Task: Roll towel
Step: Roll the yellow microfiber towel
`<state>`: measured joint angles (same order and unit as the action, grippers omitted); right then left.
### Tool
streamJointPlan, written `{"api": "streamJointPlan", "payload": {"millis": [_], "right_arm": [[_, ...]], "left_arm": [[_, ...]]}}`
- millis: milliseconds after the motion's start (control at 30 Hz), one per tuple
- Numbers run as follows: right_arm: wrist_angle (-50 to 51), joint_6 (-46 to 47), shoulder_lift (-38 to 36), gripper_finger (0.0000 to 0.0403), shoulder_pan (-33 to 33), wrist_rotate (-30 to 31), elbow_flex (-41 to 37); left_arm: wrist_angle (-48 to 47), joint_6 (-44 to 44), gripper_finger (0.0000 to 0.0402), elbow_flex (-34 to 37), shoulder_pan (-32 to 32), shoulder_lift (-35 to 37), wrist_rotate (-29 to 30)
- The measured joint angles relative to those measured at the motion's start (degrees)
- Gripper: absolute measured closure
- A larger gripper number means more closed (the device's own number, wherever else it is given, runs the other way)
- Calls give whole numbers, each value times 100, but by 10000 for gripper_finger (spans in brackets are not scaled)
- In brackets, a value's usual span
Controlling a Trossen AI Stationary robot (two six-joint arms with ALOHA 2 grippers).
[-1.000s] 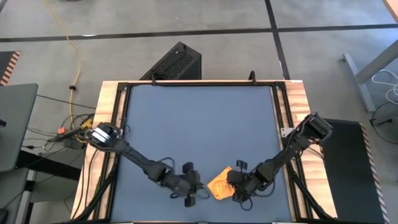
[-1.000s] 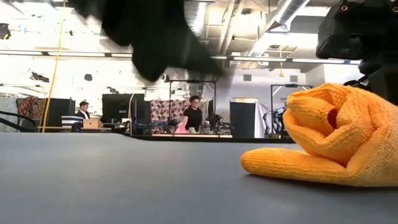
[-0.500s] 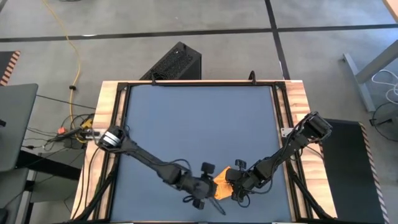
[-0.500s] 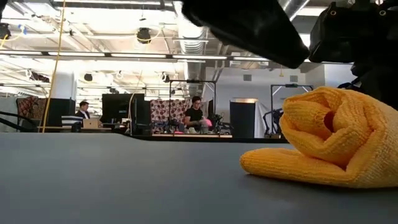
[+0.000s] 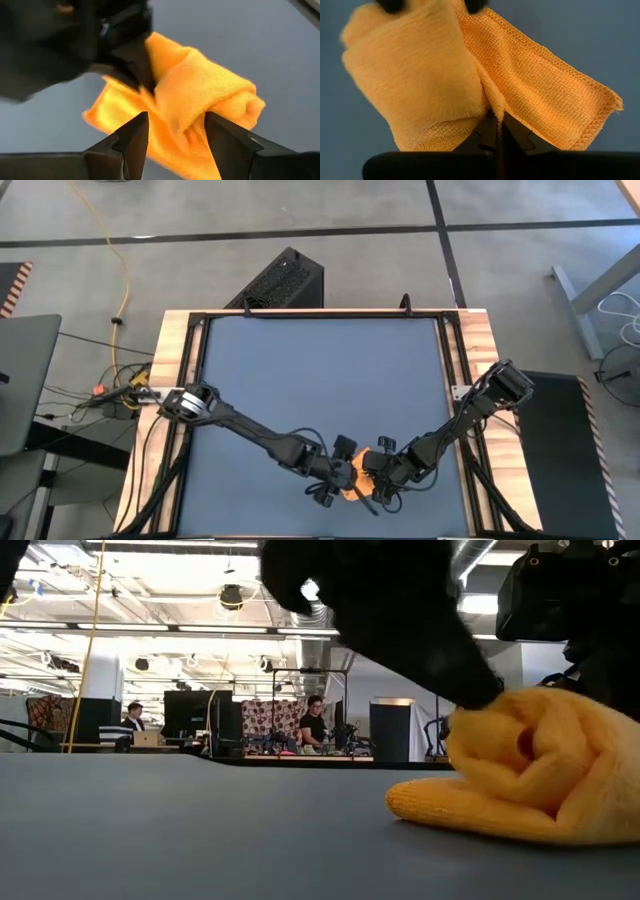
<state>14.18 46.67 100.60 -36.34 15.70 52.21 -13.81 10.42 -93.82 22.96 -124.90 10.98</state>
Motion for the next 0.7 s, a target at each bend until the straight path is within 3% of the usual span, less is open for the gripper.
{"api": "streamJointPlan", "payload": {"millis": [233, 333, 500, 700], "right_arm": [[-16, 22, 0, 367, 15, -22, 0], [-19, 24, 0, 367, 17, -21, 0], [-27, -1, -10, 367, 17, -21, 0], [99, -4, -289, 353, 17, -98, -21]], "left_arm": [[-92, -268, 243, 0, -3, -214, -451], [-28, -238, 281, -4, 41, -204, -197], [69, -246, 383, -4, 77, -194, -137], [23, -584, 400, -4, 96, -189, -122]]}}
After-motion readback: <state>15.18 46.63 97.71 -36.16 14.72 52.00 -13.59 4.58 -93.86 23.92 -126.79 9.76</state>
